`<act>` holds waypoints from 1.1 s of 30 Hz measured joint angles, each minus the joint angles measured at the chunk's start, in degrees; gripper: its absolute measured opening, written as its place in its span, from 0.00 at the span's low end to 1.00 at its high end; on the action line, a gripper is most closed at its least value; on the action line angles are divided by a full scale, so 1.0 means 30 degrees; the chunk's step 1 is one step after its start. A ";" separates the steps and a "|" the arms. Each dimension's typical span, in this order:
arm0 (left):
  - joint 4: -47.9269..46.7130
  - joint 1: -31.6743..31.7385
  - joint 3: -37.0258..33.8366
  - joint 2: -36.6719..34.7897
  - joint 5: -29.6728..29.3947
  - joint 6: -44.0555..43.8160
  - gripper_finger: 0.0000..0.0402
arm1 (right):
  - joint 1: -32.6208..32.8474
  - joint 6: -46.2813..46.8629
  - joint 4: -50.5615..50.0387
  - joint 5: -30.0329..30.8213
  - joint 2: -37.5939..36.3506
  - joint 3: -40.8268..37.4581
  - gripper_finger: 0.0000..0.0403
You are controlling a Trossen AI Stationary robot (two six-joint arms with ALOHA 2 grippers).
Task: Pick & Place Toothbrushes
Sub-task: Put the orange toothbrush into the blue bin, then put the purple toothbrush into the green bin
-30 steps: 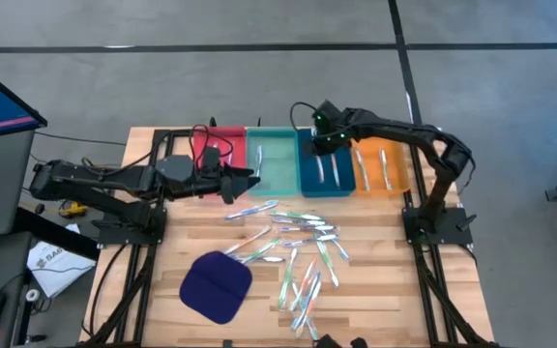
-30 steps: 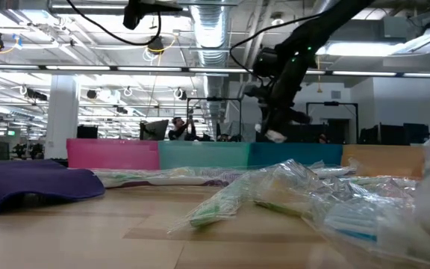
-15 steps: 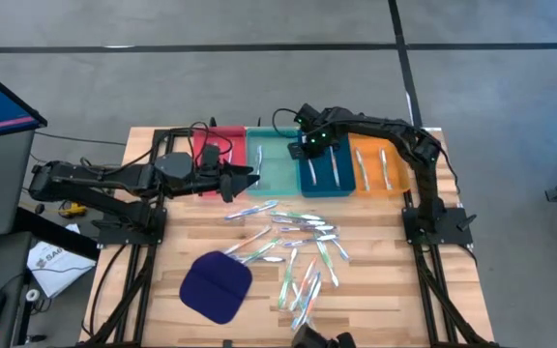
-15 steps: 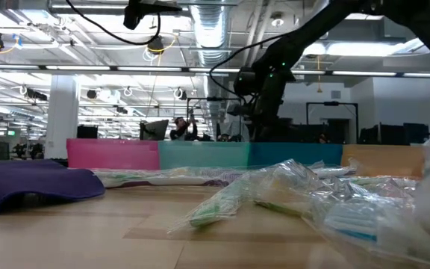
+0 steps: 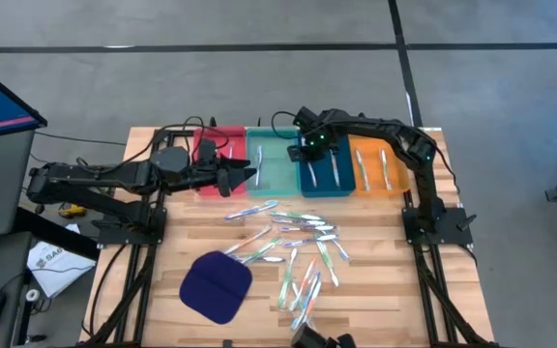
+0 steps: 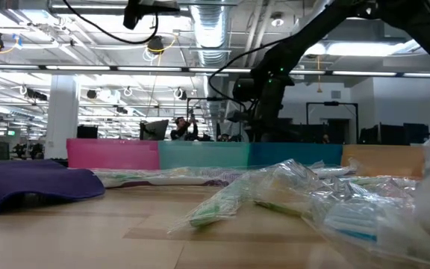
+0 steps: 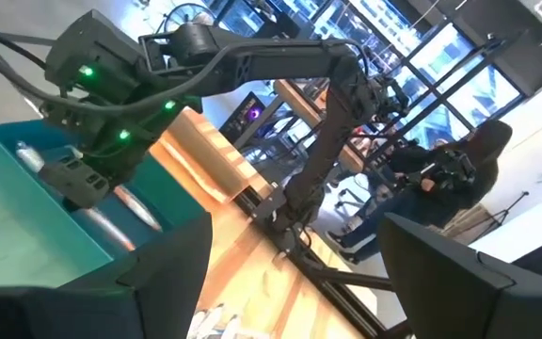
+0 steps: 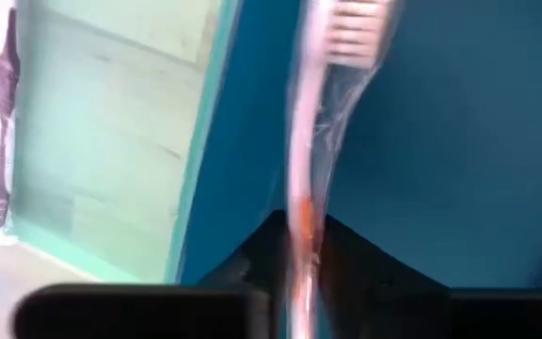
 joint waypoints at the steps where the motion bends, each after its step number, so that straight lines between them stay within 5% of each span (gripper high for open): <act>1: 0.0042 0.0000 0.0000 -0.0004 0.0000 0.0004 0.74 | -0.0006 0.0128 -0.0099 0.0179 0.0000 0.0000 0.16; 17: -0.0044 -0.0007 0.0000 -0.0004 0.0255 0.0123 0.74 | -0.0013 -0.0601 -0.0099 0.0284 -0.0670 0.0000 0.57; 33: -0.0062 0.0182 0.0000 -0.0004 -0.0066 0.0645 0.74 | 0.0170 -0.3868 0.0899 0.0851 -0.5701 0.0003 0.59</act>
